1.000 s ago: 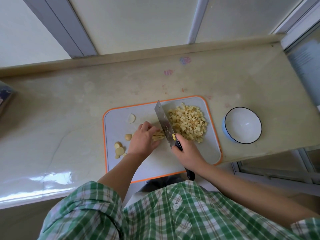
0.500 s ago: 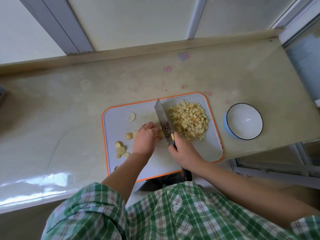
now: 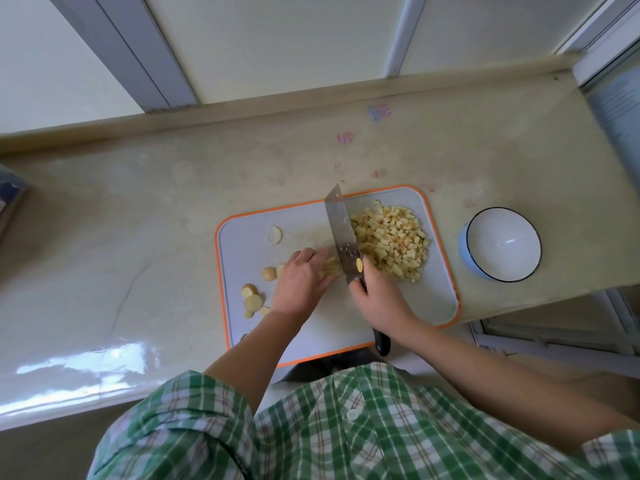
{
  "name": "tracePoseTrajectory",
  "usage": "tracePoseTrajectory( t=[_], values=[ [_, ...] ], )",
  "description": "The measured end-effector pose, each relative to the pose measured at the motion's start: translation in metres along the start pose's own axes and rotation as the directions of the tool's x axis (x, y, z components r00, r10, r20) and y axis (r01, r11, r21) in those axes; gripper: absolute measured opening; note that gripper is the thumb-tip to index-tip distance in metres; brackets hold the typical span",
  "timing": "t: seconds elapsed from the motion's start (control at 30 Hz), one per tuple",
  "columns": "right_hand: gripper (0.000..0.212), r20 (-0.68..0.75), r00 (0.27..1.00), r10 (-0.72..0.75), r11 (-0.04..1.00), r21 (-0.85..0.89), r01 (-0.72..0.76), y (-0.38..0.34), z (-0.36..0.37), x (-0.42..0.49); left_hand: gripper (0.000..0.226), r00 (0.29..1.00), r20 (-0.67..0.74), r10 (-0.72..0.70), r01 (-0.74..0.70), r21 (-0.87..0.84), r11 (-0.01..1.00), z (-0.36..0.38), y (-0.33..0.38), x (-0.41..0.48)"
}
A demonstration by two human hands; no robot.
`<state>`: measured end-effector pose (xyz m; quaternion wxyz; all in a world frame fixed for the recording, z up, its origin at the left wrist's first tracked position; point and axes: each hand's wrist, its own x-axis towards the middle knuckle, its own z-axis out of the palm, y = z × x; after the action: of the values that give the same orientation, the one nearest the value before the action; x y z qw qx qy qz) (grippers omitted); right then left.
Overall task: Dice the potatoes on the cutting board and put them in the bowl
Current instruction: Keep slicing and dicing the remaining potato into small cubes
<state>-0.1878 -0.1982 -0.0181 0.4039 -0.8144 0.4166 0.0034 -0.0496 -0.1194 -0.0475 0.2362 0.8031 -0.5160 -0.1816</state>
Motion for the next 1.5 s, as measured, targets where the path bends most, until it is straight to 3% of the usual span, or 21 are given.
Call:
tracePoseTrajectory(
  t=[0.07, 0.2, 0.33, 0.63, 0.83, 1.0, 1.2, 1.5],
  values=[
    [0.004, 0.032, 0.999, -0.01, 1.0, -0.006, 0.01, -0.003, -0.006, 0.0, 0.041, 0.999, -0.017, -0.031, 0.031, 0.005, 1.0, -0.002, -0.003, -0.001],
    [0.006, 0.088, 0.996, -0.034, 0.998, -0.049, 0.039, -0.008, -0.01, -0.001, 0.016, 0.999, -0.035, -0.029, 0.03, 0.016, 0.999, 0.0, -0.006, 0.0],
    [0.007, 0.086, 0.996, -0.02, 0.994, -0.102, 0.029, -0.009, -0.007, -0.002, 0.007, 0.999, -0.042, -0.021, 0.022, 0.027, 0.999, 0.003, -0.006, 0.001],
    [0.01, 0.119, 0.993, 0.011, 0.993, -0.122, 0.004, -0.004, 0.002, -0.003, 0.012, 0.999, -0.051, 0.011, -0.011, -0.009, 1.0, 0.005, -0.008, 0.005],
    [0.005, 0.075, 0.997, -0.009, 0.993, -0.115, 0.017, -0.004, 0.008, -0.002, 0.013, 0.998, -0.053, 0.023, -0.024, -0.012, 1.0, 0.004, -0.008, 0.005],
    [0.013, 0.044, 0.999, -0.017, 0.998, -0.054, 0.019, -0.011, -0.005, 0.003, 0.007, 0.995, -0.072, 0.066, -0.065, 0.023, 0.998, 0.002, -0.01, 0.001],
    [0.009, 0.138, 0.989, -0.045, 0.992, -0.107, 0.06, -0.016, -0.013, 0.001, 0.013, 0.998, -0.045, 0.04, -0.039, 0.011, 0.999, 0.001, -0.008, 0.005],
    [0.008, 0.124, 0.992, -0.007, 0.987, -0.16, 0.027, -0.017, 0.0, -0.001, 0.01, 0.999, -0.032, 0.024, -0.025, -0.026, 0.999, 0.001, -0.008, 0.006]
  ],
)
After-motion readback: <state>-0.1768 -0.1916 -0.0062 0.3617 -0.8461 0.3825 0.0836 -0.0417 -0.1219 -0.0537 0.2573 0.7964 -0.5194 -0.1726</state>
